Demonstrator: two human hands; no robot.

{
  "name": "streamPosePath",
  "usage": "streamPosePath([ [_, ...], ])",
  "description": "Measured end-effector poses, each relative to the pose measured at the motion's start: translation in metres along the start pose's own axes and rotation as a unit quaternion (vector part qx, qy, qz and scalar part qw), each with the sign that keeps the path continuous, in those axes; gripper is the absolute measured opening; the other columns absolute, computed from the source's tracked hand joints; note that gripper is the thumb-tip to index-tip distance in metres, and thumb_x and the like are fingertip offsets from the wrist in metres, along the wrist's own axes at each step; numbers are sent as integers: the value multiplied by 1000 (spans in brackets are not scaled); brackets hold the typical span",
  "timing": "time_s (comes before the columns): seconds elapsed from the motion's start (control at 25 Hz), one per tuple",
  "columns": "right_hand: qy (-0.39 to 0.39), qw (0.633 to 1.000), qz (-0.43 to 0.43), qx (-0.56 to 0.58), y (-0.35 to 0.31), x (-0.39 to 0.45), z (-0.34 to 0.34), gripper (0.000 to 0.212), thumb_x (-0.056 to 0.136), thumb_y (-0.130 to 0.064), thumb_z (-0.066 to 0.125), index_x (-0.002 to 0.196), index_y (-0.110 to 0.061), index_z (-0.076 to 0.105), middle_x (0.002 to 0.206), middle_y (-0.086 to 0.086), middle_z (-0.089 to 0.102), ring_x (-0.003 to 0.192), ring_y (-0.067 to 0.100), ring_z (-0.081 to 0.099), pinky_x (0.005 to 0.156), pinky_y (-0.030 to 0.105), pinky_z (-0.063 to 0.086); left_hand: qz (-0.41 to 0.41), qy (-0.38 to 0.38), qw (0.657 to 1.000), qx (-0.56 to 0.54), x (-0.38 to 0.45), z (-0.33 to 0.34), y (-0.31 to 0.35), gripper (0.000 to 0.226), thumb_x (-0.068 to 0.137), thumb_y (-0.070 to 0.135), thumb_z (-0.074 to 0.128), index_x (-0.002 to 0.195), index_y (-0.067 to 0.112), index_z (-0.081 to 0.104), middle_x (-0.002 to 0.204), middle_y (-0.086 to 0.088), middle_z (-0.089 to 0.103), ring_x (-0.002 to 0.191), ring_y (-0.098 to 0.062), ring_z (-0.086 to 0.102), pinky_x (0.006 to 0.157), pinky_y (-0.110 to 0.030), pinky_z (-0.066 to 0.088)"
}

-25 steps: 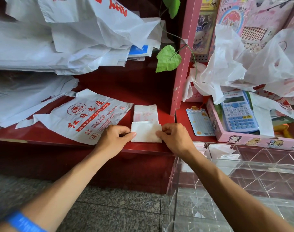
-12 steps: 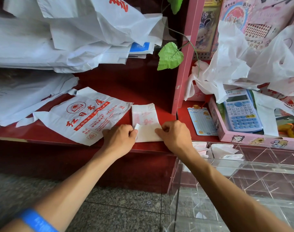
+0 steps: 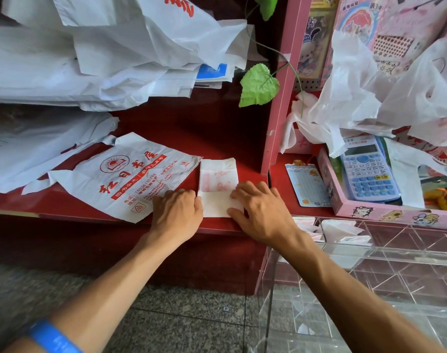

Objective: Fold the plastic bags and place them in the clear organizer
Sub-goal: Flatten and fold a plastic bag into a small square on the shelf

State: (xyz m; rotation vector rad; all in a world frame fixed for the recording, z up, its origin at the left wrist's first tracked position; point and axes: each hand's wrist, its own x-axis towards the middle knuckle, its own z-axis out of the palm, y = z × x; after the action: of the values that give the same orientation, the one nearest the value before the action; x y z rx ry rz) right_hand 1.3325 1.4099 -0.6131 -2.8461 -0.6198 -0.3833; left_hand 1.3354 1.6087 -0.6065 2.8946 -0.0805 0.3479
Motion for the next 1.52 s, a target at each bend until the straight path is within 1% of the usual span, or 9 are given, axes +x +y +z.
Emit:
streamPosePath([
  [0.24, -90, 995, -8, -36, -4, -3, -9, 89, 78, -78, 15, 137, -21, 50, 142, -4, 49, 120, 25, 47, 94, 45, 39, 174, -45, 981, -68, 0, -3, -19, 42, 95, 42, 47, 126, 18, 61, 131, 6, 58, 117, -19, 50, 99, -38, 43],
  [0.4, -112, 991, -34, -60, -6, -15, -14, 80, 81, -76, 43, 140, -21, 44, 137, -4, 45, 120, 24, 44, 97, 42, 38, 184, -123, 970, -100, -2, -14, -35, 77, 72, 74, 59, 136, 30, 57, 138, 19, 52, 127, 0, 40, 108, -25, 34],
  [0.6, -24, 992, 2, 124, -4, -15, -13, 51, 83, -60, 40, 106, -23, 68, 98, -7, 65, 91, 23, 59, 78, 40, 47, 115, -140, 961, -208, -3, -17, -43, 46, 77, 44, 78, 121, 44, 64, 120, 22, 62, 115, 5, 53, 104, -32, 44],
  [0.8, 7, 965, 98, 242, -2, -10, -20, 39, 91, -40, 64, 65, -12, 54, 56, 0, 45, 57, 22, 41, 58, 36, 39, 38, -132, 939, -314, -5, -20, -36, 28, 89, 25, 68, 112, 40, 68, 105, 23, 71, 105, 8, 61, 95, -29, 48],
  [0.92, 3, 942, 164, 293, -4, -7, -18, 9, 89, -27, 68, 89, -18, 68, 72, -7, 66, 67, 11, 58, 62, 24, 46, 9, -107, 943, -314, -4, -18, -24, 25, 94, 26, 62, 119, 32, 63, 96, 20, 70, 93, 2, 65, 84, -24, 51],
  [1.12, -3, 934, 219, 281, -8, 3, -11, 35, 85, -20, 69, 117, -21, 55, 78, -8, 70, 72, 13, 61, 67, 30, 43, 0, -86, 965, -248, -1, -16, -15, 46, 90, 23, 66, 133, 31, 50, 84, 14, 65, 85, -8, 63, 76, -26, 49],
  [1.32, 49, 997, 28, 54, -13, -5, -3, 36, 91, -29, 54, 125, -20, 57, 124, 2, 59, 102, 29, 55, 81, 42, 47, 146, -47, 985, -85, 0, -6, -23, 46, 90, 35, 65, 133, 22, 58, 139, 8, 50, 126, -17, 45, 104, -41, 39],
  [1.44, -56, 998, -39, -8, -17, -12, -2, 60, 93, -56, 34, 135, -17, 53, 146, 5, 49, 123, 30, 50, 95, 46, 42, 162, -98, 974, -123, -1, -8, -26, 67, 76, 67, 55, 130, 28, 62, 136, 14, 56, 128, -7, 44, 110, -34, 35],
  [1.52, -98, 994, -43, -21, -16, -14, -4, 63, 89, -56, 47, 138, -17, 49, 146, 2, 48, 128, 28, 45, 100, 45, 38, 173, -117, 969, -131, 0, -14, -30, 73, 66, 74, 58, 126, 33, 63, 125, 22, 56, 122, -1, 42, 105, -26, 35],
])
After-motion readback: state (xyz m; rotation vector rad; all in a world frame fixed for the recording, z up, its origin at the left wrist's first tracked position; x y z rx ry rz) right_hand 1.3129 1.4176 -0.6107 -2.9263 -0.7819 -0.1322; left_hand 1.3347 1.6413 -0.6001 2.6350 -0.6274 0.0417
